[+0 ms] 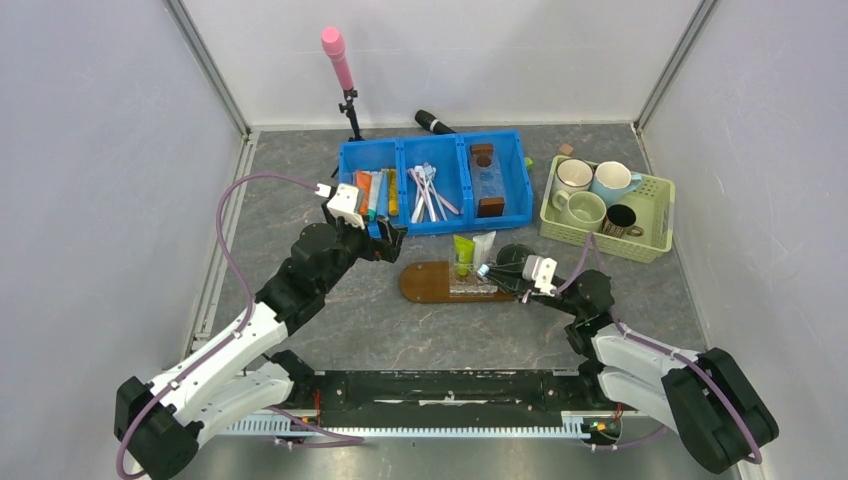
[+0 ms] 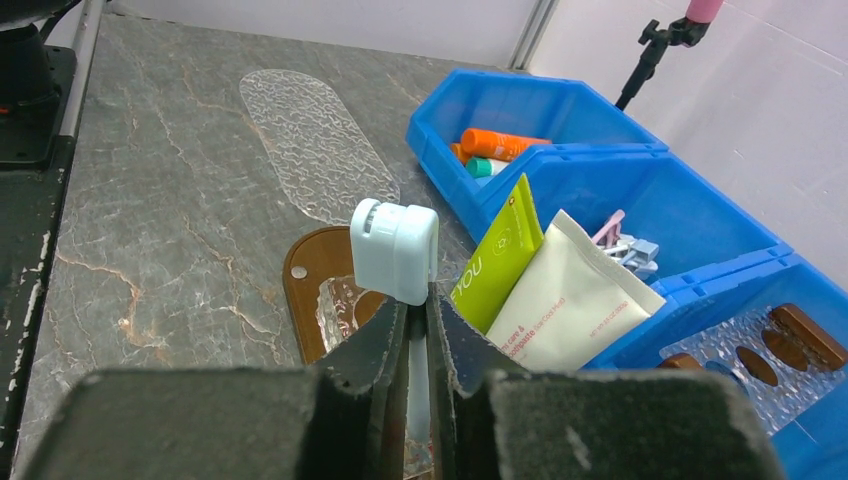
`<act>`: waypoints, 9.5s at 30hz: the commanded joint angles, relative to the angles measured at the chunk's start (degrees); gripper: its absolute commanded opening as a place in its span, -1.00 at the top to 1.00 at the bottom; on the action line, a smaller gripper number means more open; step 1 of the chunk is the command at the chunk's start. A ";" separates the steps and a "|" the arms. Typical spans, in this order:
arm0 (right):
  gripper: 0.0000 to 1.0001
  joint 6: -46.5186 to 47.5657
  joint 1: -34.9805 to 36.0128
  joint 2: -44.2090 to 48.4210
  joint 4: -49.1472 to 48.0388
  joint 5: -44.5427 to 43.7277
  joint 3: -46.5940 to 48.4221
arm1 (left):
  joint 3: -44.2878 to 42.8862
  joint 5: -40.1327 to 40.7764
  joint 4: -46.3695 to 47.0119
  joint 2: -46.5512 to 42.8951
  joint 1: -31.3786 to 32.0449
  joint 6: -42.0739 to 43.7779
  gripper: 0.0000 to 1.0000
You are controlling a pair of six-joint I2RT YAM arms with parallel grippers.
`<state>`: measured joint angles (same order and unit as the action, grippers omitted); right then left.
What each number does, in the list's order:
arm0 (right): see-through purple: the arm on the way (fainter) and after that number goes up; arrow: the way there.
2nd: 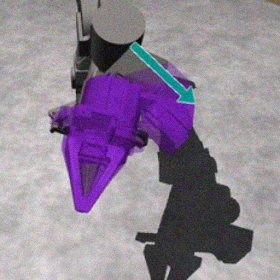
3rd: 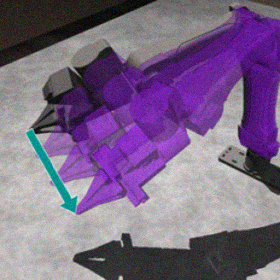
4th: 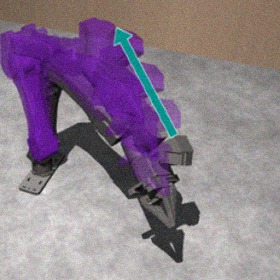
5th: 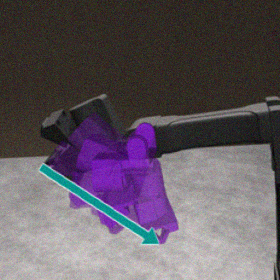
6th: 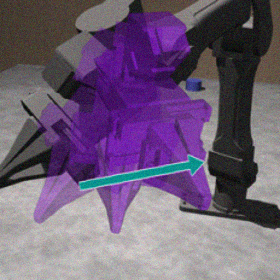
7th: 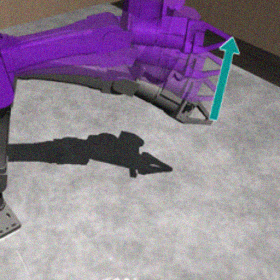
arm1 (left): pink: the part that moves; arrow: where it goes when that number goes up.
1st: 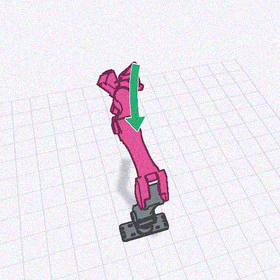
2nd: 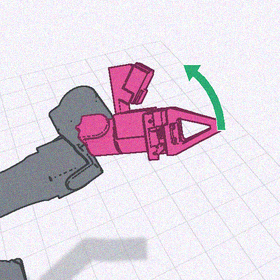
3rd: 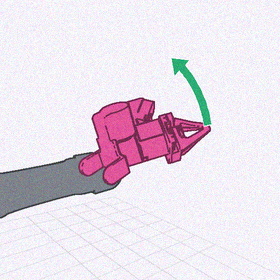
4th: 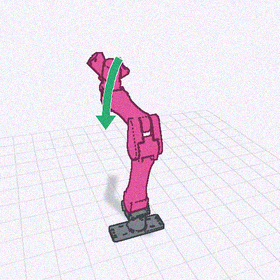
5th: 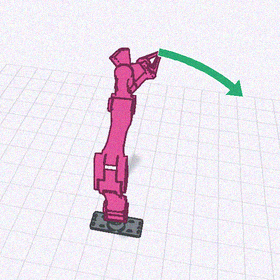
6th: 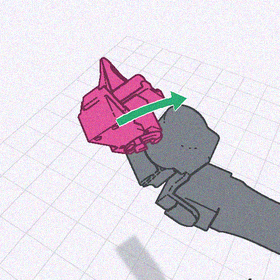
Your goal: Prepare toiletry sets of a toothbrush and toothpaste on the tray
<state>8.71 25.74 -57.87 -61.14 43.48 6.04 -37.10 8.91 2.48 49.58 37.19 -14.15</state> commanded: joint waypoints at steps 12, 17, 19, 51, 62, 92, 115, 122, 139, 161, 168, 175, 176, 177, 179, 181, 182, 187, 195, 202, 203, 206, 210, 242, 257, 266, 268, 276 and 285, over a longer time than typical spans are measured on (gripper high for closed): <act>0.69 -2.36 -0.64 -1.76 -11.15 -0.94 -2.66 | 0.27 0.15 1.94 -0.91 -0.19 1.50 -0.99; 0.67 -3.43 -0.70 -3.38 -13.84 -0.95 -3.27 | 0.13 -0.03 1.94 -1.07 -0.19 1.58 -0.99; 0.65 -3.62 -0.81 -3.72 -14.26 -0.93 -3.32 | 0.19 0.02 1.92 -1.16 -0.19 1.69 -0.99; 0.83 -10.53 -1.75 -7.29 -25.39 0.29 -5.27 | 0.51 -0.47 2.44 -0.50 -0.19 1.41 -0.99; 0.77 -7.64 -2.06 -10.37 -28.01 2.13 -4.11 | 0.85 0.18 1.83 -1.67 -0.18 1.67 -0.99; 0.23 -1.24 -2.10 -8.36 -20.41 1.90 -1.02 | -0.07 -1.12 2.70 1.21 -0.19 2.46 -0.99; -0.03 1.36 -2.06 1.93 -9.19 2.07 -5.01 | 0.62 -2.48 3.23 1.45 -0.19 2.07 -0.99; -0.08 1.98 -2.16 7.43 -4.71 0.10 -7.73 | 0.63 -2.77 3.67 1.52 -0.19 1.76 -0.99; -0.53 -12.39 -2.09 25.59 39.79 -26.47 8.30 | -0.82 -2.52 0.14 -1.43 -0.19 -0.14 -0.99; -0.96 -26.25 -2.12 11.46 83.43 -50.13 41.40 | -3.18 -1.81 -7.43 -1.76 -0.18 -3.03 -0.99; -0.95 -31.61 -2.95 -7.02 98.25 -52.52 60.16 | -0.58 -1.12 -7.67 -3.98 -0.19 -3.03 -0.99; -0.96 -37.52 -3.61 -19.02 100.92 -51.38 66.53 | -0.06 0.33 -8.40 -5.07 -0.19 0.46 -0.99; -0.96 -38.22 -3.82 -20.54 101.56 -51.18 66.70 | -0.10 0.33 -8.53 -5.12 -0.19 0.88 -0.99; -0.95 -38.70 -4.13 -21.81 102.40 -51.21 66.86 | -0.05 0.32 -8.54 -5.20 -0.19 1.28 -0.99; -0.85 -39.25 -4.27 -23.79 102.62 -51.55 66.27 | 0.33 0.43 -8.50 -5.36 -0.19 1.71 -0.99; -0.75 -39.88 -4.47 -25.42 102.62 -51.08 65.36 | 0.99 0.50 -8.16 -5.48 -0.19 2.09 -0.99; -0.72 -40.14 -4.55 -26.13 102.55 -50.80 64.94 | 1.51 0.47 -7.88 -5.54 -0.19 2.24 -0.99; -0.40 -40.57 -4.91 -29.97 98.59 -48.03 63.04 | 2.81 0.79 -6.66 -5.17 -0.19 3.89 -0.99; -0.14 -44.91 -4.94 -36.23 93.27 -45.36 61.66 | 3.34 0.59 -6.14 -4.75 -0.19 5.36 -0.99; -0.12 -46.66 -4.99 -39.10 91.36 -45.50 58.38 | 3.34 0.67 -5.72 -4.65 -0.19 5.54 -0.99; -0.12 -46.75 -4.99 -39.37 90.69 -45.36 57.70 | 3.34 0.75 -5.73 -4.71 -0.19 5.54 -0.99; -0.12 -47.22 -4.99 -40.73 89.23 -44.53 56.78 | 3.44 1.04 -5.69 -4.99 -0.19 5.63 -0.99; -0.12 -48.37 -4.99 -42.12 86.81 -43.68 56.17 | 3.36 1.07 -5.73 -5.00 -0.19 5.63 -0.99; 1.00 -57.01 -8.20 -36.11 82.85 -46.36 53.23 | 3.33 1.53 -5.39 -4.11 -0.19 6.15 -0.99; 1.00 -59.96 -8.33 -31.42 82.53 -45.00 53.57 | 3.26 1.34 -5.38 -4.09 -0.28 6.15 -0.99; 1.00 -60.20 -8.41 -32.47 82.13 -41.86 54.19 | 3.30 1.24 -5.37 -4.49 -0.28 6.07 -0.99; 1.00 -60.21 -8.35 -32.05 82.12 -41.51 54.54 | 3.32 1.25 -5.38 -4.49 -0.21 6.07 -0.99; 1.00 -58.25 -8.33 -31.24 86.09 -41.81 58.33 | 3.16 1.11 -5.38 -4.41 -0.27 6.07 -0.99; 1.00 -55.36 -8.68 -28.93 90.46 -41.73 61.76 | 3.18 1.49 -5.40 -4.60 -0.28 6.32 -0.99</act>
<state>-48.71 17.50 -89.91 28.10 1.54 63.64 -33.87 9.13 -5.45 45.47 37.19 -10.00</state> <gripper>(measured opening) 0.153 0.993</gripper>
